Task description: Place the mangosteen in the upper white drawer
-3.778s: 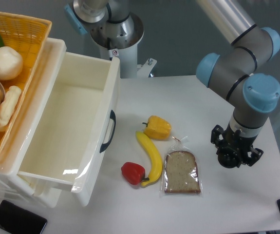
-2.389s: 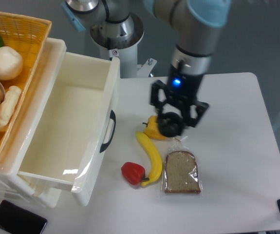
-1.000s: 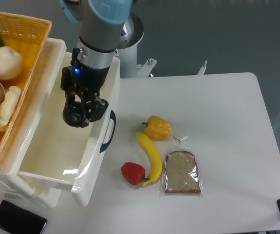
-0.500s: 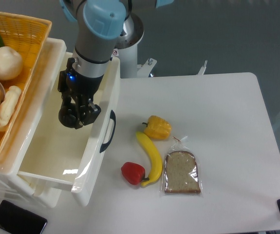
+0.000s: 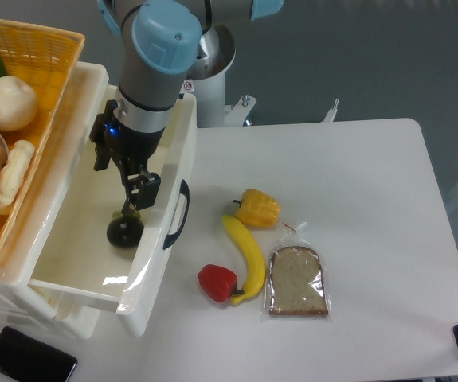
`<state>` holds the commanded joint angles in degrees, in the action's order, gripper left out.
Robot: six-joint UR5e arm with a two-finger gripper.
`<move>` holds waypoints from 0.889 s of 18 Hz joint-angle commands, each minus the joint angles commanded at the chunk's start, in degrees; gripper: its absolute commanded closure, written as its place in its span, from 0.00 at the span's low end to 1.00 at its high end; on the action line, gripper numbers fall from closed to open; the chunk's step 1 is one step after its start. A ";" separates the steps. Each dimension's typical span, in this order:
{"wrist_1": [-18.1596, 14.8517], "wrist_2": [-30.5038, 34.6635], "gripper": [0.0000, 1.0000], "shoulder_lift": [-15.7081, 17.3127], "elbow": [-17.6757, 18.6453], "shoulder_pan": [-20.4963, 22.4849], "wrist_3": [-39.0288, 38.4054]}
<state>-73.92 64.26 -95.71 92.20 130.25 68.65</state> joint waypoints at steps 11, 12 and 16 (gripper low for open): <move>4.13 -2.21 0.00 -0.88 -4.84 13.88 -14.24; 4.22 -1.77 0.00 -2.10 -4.84 15.28 -14.15; 5.53 6.12 0.00 -7.46 -5.63 20.21 -11.79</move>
<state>-68.39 70.38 -103.17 86.57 150.46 56.86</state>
